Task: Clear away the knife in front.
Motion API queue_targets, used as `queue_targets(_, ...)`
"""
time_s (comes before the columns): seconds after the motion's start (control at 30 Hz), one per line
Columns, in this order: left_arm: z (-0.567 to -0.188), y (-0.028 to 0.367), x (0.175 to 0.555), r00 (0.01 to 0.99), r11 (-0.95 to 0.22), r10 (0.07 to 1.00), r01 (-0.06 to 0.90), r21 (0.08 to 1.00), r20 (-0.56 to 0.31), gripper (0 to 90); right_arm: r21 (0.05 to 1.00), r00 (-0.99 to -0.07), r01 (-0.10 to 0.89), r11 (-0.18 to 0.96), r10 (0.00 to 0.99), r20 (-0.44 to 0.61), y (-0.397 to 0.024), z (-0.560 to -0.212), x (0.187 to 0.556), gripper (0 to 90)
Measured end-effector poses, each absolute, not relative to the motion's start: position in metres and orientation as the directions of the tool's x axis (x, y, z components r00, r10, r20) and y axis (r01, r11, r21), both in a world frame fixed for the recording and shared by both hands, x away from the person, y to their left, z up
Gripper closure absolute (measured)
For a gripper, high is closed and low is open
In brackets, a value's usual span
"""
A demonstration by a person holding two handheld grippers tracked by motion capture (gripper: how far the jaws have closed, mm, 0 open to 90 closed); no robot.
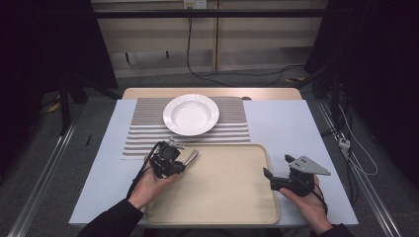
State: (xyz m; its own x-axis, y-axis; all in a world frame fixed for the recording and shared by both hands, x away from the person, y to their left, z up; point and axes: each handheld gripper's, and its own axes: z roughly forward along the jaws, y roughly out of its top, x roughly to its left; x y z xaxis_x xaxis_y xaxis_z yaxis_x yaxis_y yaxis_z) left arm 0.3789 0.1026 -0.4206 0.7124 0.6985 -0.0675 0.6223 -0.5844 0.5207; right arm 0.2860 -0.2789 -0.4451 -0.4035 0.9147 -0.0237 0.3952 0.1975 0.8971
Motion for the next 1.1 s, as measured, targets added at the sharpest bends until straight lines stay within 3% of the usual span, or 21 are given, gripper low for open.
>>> queue_targets(0.77,-0.433,0.104,0.374,0.713,-0.586,0.697,0.627,0.513,-0.074,78.9,0.897,-0.41,0.395,0.2,0.912,-0.023,-0.279,-0.445,0.286,10.8)
queue_targets(1.0,-0.433,0.104,0.37,0.742,-0.615,0.668,0.594,0.519,-0.058,72.1,0.898,-0.415,0.391,0.204,0.909,-0.026,-0.278,-0.445,0.286,10.8)
queue_targets(1.1,-0.433,0.105,0.37,0.754,-0.624,0.655,0.581,0.523,-0.057,63.0,0.898,-0.417,0.39,0.203,0.909,-0.024,-0.279,-0.445,0.286,10.8)
